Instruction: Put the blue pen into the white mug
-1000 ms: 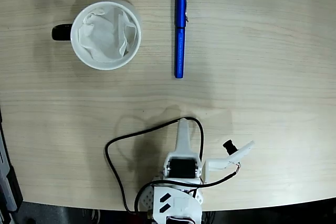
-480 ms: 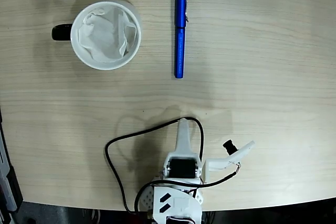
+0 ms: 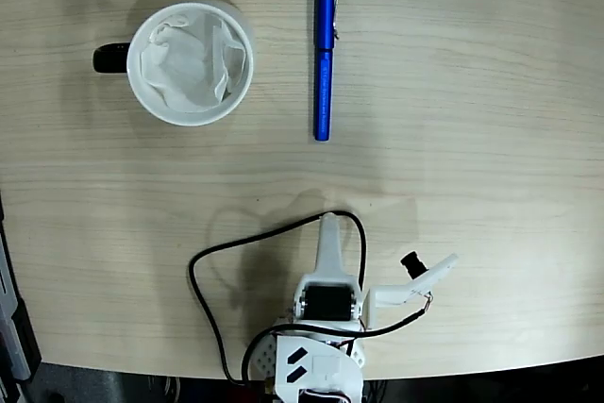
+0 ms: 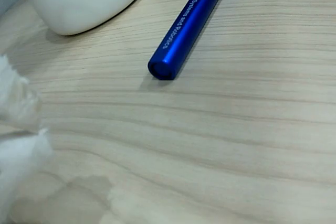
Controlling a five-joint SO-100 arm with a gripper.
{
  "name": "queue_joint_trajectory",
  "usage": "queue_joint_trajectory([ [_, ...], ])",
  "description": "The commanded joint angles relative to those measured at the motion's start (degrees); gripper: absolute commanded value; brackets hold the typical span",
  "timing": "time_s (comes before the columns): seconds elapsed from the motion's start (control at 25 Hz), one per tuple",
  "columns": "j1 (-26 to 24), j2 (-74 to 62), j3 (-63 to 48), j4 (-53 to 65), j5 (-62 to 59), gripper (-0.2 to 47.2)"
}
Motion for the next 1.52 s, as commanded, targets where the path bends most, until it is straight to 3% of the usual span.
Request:
queue_joint_trajectory([
  [0.0, -1.1, 4.0, -2.8, 0.4, -0.6, 0.0],
  [0.2, -3.3, 4.0, -2.8, 0.4, -2.3, 0.1],
  [0.76, -2.1, 1.1, -4.9, -2.1, -2.4, 0.1],
  [1.12, 1.6, -23.8, -24.1, -8.3, -9.7, 0.1],
  [1.48, 6.0, -55.3, -48.9, -8.3, -39.2, 0.1],
])
